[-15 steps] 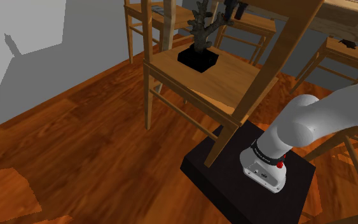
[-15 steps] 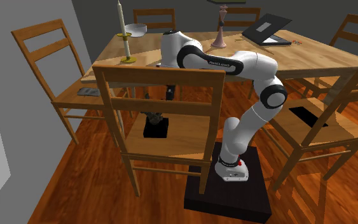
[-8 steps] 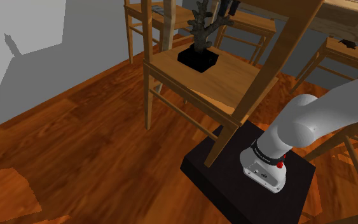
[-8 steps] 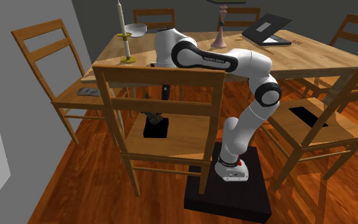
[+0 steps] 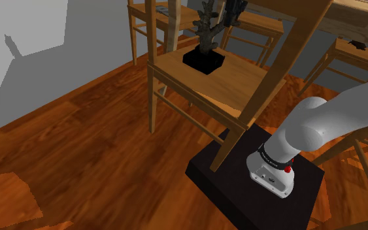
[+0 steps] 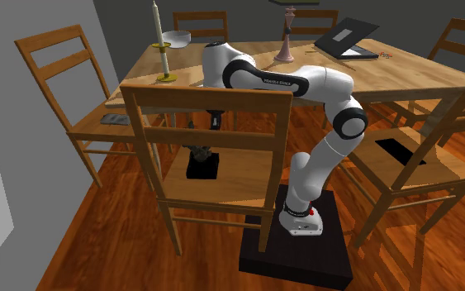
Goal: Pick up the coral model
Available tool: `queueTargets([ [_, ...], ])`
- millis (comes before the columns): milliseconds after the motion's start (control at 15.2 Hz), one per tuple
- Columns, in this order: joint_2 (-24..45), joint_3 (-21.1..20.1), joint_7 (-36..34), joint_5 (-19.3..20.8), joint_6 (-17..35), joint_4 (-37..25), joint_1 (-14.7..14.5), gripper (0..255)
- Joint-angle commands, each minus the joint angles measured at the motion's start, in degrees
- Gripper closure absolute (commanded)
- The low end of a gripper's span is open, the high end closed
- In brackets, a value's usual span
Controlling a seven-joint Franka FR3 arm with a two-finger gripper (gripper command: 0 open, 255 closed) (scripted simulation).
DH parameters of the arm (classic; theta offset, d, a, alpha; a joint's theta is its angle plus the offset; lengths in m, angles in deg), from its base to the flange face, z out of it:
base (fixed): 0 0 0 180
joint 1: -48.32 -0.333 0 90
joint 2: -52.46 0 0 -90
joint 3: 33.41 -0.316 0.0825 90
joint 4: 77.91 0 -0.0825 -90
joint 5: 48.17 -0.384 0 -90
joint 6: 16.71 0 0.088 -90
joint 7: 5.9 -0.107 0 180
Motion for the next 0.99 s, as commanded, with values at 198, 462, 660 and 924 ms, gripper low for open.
queueTargets([
  [198,0.0,0.0,0.0,0.0,0.0,0.1,0.0,255],
  [462,0.4,0.0,-0.1,0.0,-0.7,-1.0,0.0,255],
  [660,1.5,0.0,-0.3,0.0,-3.0,-4.4,0.0,255],
  [924,3.1,0.1,-0.5,-0.1,-6.1,-9.2,-0.1,255],
])
